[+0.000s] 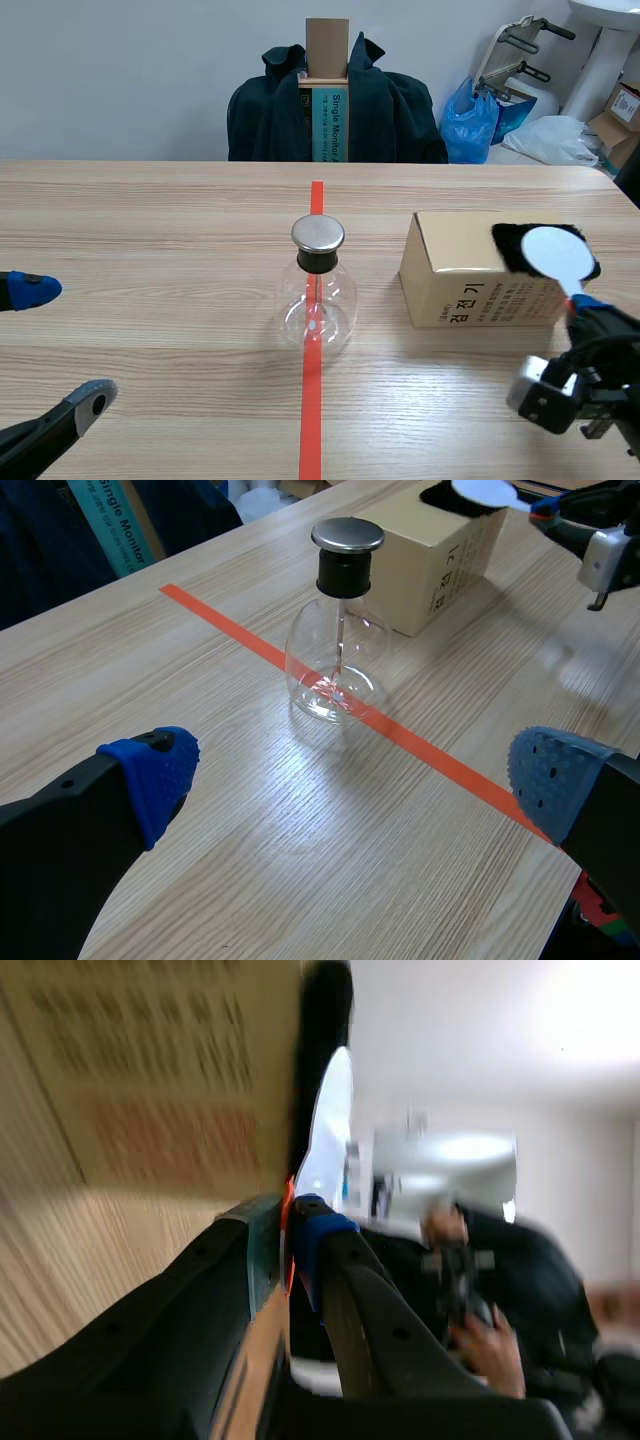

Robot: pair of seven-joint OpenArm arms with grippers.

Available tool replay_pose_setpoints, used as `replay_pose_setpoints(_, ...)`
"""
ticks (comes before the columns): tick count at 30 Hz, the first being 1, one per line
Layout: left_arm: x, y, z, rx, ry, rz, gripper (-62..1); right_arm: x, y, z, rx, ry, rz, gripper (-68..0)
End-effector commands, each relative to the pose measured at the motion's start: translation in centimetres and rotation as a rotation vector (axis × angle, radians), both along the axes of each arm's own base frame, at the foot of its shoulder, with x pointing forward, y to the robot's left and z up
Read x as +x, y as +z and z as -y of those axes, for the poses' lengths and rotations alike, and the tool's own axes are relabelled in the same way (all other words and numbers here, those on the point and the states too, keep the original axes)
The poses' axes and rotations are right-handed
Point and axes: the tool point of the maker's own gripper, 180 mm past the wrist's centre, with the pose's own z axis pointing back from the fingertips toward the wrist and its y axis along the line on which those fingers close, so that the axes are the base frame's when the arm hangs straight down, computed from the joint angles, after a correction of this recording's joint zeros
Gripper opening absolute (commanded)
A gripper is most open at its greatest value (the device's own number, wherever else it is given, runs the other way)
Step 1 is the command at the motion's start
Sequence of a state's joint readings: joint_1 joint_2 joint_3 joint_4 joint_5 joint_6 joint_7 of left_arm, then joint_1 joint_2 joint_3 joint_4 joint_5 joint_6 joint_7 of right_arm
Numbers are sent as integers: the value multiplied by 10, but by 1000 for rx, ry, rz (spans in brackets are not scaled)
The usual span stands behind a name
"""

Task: Do the electroscope experiment.
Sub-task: 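Rub the plate on the fur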

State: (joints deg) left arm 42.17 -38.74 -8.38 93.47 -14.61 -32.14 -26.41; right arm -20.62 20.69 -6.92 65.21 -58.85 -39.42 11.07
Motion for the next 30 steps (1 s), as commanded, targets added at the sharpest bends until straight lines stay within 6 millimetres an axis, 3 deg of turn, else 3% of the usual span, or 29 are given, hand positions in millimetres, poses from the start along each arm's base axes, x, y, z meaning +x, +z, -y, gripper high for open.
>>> replay_pose_setpoints(1, 1, 4, 2, -14, -7, 14, 14, 8, 12, 0, -16, 42, 33, -669)
replay_pose_setpoints(5, 0, 3, 2, -7, -11, 15, 14, 3, 9, -28, -19, 193, 22, -669)
replay_pose_setpoints(9, 0, 3, 3, -7, -10, 15, 14, 8, 18, 2, -47, 47, 61, -669)
replay_pose_setpoints(13, 0, 3, 3, -10, -8, 15, 14, 6, 19, -28, -43, 241, 57, -669)
replay_pose_setpoints(14, 0, 3, 3, -11, -6, 15, 14, 8, 20, -28, -41, 231, 64, -669)
replay_pose_setpoints(18, 0, 3, 3, -12, -4, 16, 14, 17, 29, 8, -56, 28, 104, -669)
replay_pose_setpoints(23, 0, 3, 3, -12, -4, 15, 14, 11, 13, -25, -41, 212, 24, -669)
replay_pose_setpoints(27, 0, 3, 3, -11, -4, 15, 14, 16, 19, 13, -59, 4, 53, -669)
replay_pose_setpoints(28, 0, 3, 3, -12, -4, 15, 14, 16, 18, 12, -60, 17, 44, -669)
replay_pose_setpoints(30, 0, 3, 3, -12, -4, 15, 14, 16, 17, -10, -63, 137, 38, -669)
